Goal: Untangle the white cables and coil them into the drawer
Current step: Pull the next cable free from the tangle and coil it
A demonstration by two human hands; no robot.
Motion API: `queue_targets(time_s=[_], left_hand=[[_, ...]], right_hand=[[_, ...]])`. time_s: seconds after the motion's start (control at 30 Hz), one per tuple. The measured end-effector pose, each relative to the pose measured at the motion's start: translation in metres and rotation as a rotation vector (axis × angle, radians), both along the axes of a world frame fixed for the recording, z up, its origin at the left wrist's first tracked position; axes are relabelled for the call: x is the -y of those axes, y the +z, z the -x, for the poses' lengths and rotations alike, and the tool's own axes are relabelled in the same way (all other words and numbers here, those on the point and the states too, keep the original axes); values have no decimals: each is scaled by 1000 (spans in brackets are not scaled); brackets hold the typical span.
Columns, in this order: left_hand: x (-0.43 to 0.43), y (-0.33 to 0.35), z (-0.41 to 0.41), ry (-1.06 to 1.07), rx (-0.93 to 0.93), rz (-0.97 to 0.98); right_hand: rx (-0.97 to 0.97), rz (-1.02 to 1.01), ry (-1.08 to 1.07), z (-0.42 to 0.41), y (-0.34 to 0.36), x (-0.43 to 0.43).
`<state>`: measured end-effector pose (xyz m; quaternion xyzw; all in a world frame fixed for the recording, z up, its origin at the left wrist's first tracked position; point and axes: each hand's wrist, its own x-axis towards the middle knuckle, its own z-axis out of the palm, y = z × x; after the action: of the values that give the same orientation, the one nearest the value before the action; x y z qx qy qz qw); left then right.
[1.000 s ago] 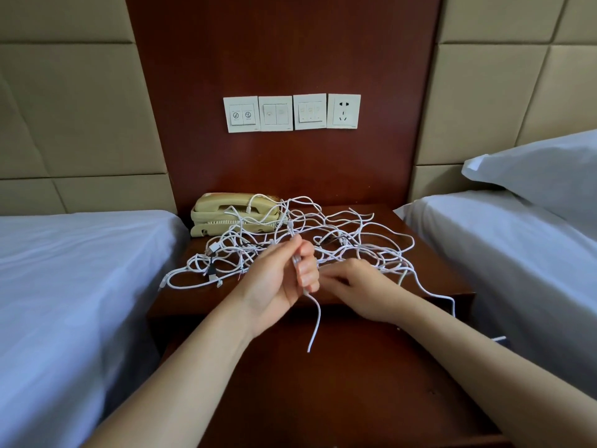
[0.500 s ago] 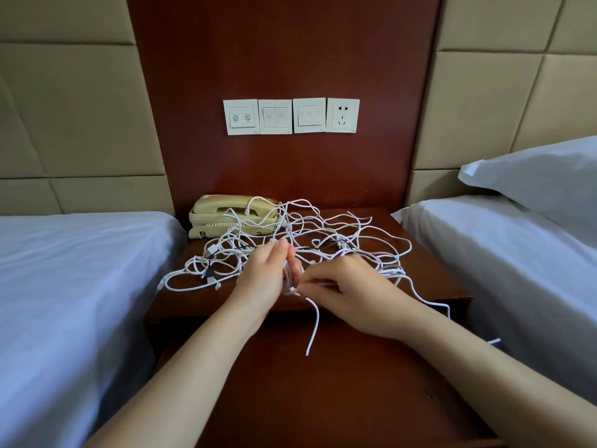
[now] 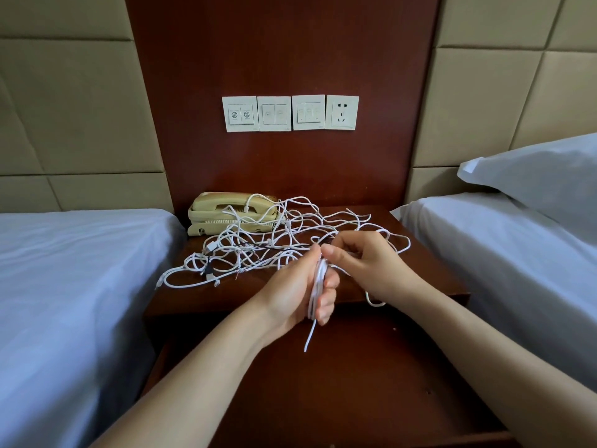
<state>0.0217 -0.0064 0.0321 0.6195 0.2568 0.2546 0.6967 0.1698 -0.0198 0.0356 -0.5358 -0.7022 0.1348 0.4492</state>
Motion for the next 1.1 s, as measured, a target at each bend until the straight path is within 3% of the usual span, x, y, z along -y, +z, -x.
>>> queue_targets(time_s=[0.27, 0.63, 0.93, 1.1], left_hand=[[-1, -1, 7, -27, 109, 94], [-16, 6, 15, 229, 406, 238], [-28, 5, 13, 463, 351, 94], [-25, -1, 11, 397, 185, -66]], right_hand=[[45, 35, -9, -3, -24, -8], [387, 140, 75, 21, -34, 6], [458, 144, 210, 37, -3, 29], [341, 75, 211, 34, 15, 35]])
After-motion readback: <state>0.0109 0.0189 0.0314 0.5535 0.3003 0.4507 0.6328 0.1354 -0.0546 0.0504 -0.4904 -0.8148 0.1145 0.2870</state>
